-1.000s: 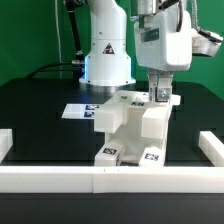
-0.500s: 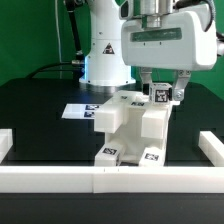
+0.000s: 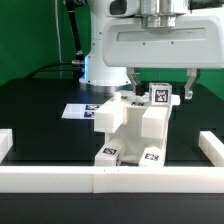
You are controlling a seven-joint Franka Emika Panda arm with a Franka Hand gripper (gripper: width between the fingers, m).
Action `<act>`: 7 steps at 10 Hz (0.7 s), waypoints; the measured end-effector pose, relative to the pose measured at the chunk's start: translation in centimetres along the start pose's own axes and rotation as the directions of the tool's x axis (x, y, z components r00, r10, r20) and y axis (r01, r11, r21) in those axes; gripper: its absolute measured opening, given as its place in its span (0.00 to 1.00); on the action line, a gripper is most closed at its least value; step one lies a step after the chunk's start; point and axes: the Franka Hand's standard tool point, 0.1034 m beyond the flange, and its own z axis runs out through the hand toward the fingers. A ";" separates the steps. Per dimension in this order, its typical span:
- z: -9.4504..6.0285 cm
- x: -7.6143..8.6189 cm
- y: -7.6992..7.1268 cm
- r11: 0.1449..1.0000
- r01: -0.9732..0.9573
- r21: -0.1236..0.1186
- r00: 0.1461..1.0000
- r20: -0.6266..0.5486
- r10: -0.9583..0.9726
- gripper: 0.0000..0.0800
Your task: Assemble chair
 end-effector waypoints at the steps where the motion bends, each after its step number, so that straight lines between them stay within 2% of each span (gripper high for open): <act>1: 0.0 0.0 0.0 0.996 0.088 -0.009 0.996 -0.002 -0.088 0.81; 3: 0.0 0.0 0.0 0.962 0.271 -0.027 0.963 -0.003 -0.271 0.81; 7: 0.0 0.0 0.2 0.887 0.462 -0.028 0.887 0.003 -0.462 0.81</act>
Offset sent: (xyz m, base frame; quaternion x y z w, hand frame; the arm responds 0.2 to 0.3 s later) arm 0.0006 0.0015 0.0008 -0.0044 -0.0010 -0.2025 0.9793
